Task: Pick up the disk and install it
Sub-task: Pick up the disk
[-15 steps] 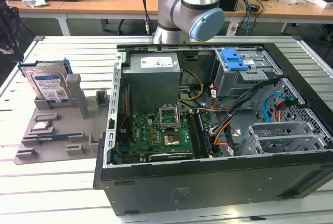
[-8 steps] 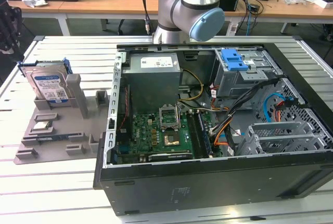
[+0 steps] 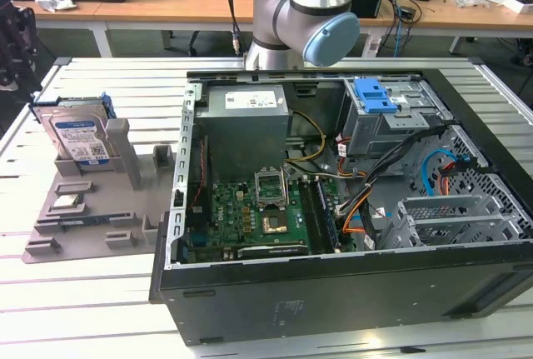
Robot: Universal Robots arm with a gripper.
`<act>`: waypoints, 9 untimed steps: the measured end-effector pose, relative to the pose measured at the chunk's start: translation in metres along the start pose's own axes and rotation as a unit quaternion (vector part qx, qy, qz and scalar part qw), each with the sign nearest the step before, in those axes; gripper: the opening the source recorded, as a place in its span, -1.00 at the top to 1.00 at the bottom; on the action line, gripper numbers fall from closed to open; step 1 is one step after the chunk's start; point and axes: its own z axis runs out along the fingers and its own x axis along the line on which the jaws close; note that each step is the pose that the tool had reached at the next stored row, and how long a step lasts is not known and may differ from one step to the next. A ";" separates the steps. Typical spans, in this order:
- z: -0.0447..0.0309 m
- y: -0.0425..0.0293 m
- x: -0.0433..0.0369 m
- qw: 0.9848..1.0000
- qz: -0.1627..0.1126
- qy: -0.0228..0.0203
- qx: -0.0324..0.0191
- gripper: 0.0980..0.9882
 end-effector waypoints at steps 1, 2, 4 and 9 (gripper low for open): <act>0.0000 0.0000 0.0000 1.000 0.000 0.000 0.000 0.42; 0.0000 0.0000 0.0000 1.000 0.001 0.000 0.000 0.15; 0.0000 0.0000 0.0000 1.000 0.001 0.000 0.000 0.01; 0.0003 -0.0002 -0.0001 1.000 -0.011 0.001 0.000 -0.13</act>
